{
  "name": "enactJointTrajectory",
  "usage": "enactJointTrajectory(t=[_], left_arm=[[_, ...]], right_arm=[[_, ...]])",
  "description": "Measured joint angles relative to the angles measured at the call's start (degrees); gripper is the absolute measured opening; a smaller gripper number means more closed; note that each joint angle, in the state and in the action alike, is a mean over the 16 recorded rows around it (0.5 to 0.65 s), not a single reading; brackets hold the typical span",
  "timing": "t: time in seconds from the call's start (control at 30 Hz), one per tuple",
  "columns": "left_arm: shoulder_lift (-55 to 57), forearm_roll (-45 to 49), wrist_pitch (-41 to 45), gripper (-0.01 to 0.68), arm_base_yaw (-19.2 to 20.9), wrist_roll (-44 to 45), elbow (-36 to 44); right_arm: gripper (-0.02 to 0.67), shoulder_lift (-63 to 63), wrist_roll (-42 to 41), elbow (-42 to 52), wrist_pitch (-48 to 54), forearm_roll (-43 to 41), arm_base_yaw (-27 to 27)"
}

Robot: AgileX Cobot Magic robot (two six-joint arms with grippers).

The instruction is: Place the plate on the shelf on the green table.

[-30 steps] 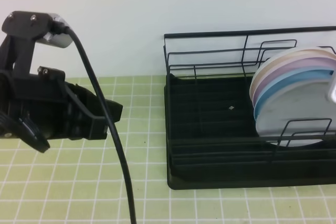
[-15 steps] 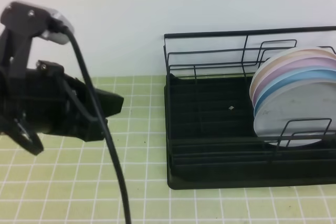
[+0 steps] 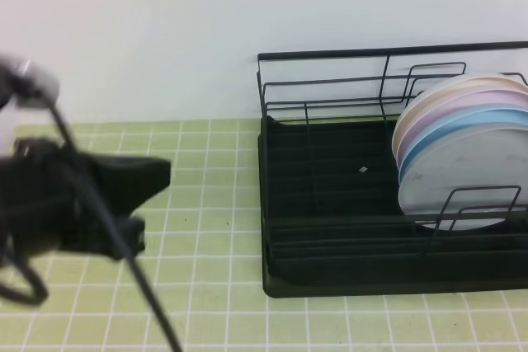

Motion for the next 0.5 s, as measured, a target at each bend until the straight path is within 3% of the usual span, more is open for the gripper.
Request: enactJointTrajectory(t=[0.27, 0.5], left_arm=[[-6.9, -9.8, -9.2, -0.002, 0.0, 5.0, 14.7], [-9.2, -16.6, -13.1, -0.002, 0.0, 7.2, 22.1]], right_arm=[[0.000, -12.8, 3.5, 9.0, 5.8, -4.3, 0.0], [0.000, -16.8, 3.3, 12.2, 8.8, -6.9, 0.0]])
